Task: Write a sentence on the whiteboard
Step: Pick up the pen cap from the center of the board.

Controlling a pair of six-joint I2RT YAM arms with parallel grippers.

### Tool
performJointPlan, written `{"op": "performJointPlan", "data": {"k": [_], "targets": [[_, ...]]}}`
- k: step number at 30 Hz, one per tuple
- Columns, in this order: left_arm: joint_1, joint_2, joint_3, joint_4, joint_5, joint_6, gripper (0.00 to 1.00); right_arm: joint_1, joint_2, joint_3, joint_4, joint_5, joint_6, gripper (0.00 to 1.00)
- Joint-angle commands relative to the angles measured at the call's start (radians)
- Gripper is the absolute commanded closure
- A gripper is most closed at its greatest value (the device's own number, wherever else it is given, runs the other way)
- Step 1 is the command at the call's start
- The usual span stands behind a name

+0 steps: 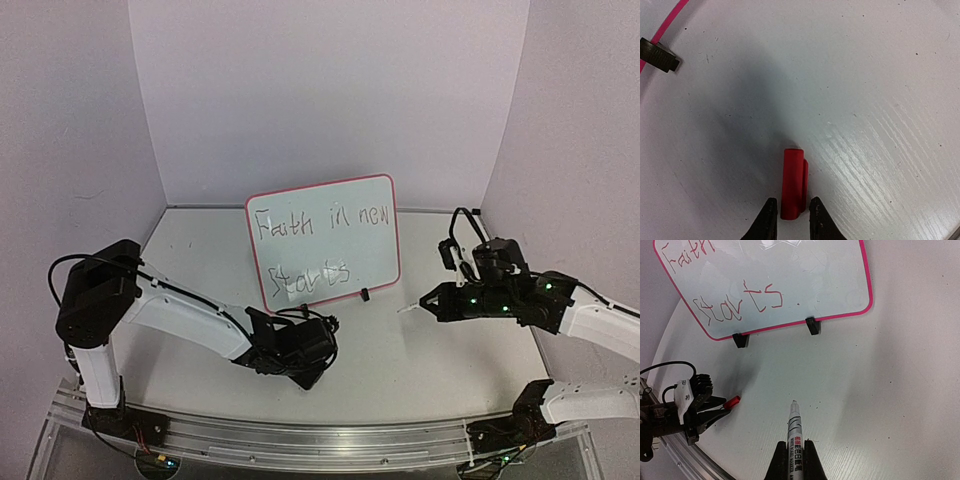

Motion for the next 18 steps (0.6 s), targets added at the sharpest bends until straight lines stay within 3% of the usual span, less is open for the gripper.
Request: {"op": "performJointPlan", "data": {"k": [1,5,8,10,14,18], "targets": [[-0.001,0.029,0.038,0.024,0.008,0.029,0.78,-0.004,0.01,0.019,0.022,0.0,0.004,1.0],[0.0,0.04,0.038,0.037,0.011,0.033,0.86,-0.003,0.017,0.021,0.022,-0.004,0.004,1.0],[0.0,0.044,0.034,0.041,0.008,0.055,1.0,-0.005,0.039,0.026,0.02,-0.014,0.013,1.0],[-0.001,0.025,0.006,0.074,-0.007,0.086,1.0,-0.029,0.072,0.034,0.023,-0.064,0.019,1.0],[-0.001,-0.062,-0.07,0.201,0.014,0.206,1.0,-0.106,0.148,0.062,0.061,-0.242,0.025,1.0],[0.0,-0.155,-0.132,0.307,0.056,0.331,1.0,-0.18,0.267,0.12,0.119,-0.544,0.039,1.0]]}}
